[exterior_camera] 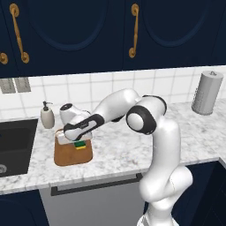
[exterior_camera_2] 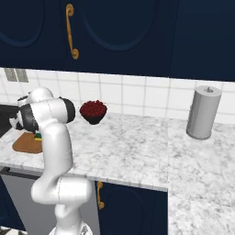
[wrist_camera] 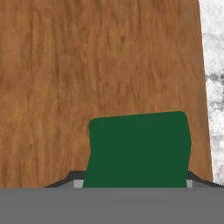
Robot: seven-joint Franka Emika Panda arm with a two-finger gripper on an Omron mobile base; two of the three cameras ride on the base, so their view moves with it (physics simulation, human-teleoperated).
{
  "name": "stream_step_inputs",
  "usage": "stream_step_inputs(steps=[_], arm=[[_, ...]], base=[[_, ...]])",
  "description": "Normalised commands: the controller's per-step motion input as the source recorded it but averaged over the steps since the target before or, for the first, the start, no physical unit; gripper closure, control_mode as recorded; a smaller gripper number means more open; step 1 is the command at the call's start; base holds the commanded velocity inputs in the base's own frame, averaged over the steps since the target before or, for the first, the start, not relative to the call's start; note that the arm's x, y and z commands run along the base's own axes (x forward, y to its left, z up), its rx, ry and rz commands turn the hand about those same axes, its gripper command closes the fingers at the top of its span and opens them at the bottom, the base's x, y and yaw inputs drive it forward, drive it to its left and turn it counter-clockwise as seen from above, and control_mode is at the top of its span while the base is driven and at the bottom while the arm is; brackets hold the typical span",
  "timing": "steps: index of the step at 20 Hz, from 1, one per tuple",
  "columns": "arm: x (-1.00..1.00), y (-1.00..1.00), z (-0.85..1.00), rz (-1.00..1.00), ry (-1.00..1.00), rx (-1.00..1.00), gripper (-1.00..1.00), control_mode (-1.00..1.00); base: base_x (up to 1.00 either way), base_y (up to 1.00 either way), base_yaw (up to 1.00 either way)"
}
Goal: Pick up the sponge from the counter and clean the cutting board by briefly scrubbing or pressing down on the cutting board. Once finished, release the sponge.
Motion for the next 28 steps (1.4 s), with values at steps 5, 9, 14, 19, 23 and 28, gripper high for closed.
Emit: stream_step_inputs(steps=[5, 9, 14, 19, 23, 28], arm=[[-0.71, 0.23, -0.38, 0.0, -0.02, 0.0, 1.0, -1.0], [-0.74, 0.23, -0.21, 0.0, -0.19, -0.04, 1.0, -1.0], [-0.64, 0.25, -0.23, 0.0, -0.21, -0.05, 1.0, -1.0], [-0.19, 0.18, -0.11, 0.0, -0.03, -0.01, 1.0, -1.0], [0.33, 0.0, 0.0, -0.01, 0.0, 0.0, 1.0, -1.0], [0.69, -0.14, 0.0, -0.04, 0.0, 0.01, 1.0, -1.0]], base=[[0.0, 0.0, 0.0], [0.0, 0.0, 0.0], [0.0, 0.0, 0.0], [0.0, 0.0, 0.0], [0.0, 0.0, 0.0], [0.0, 0.0, 0.0]])
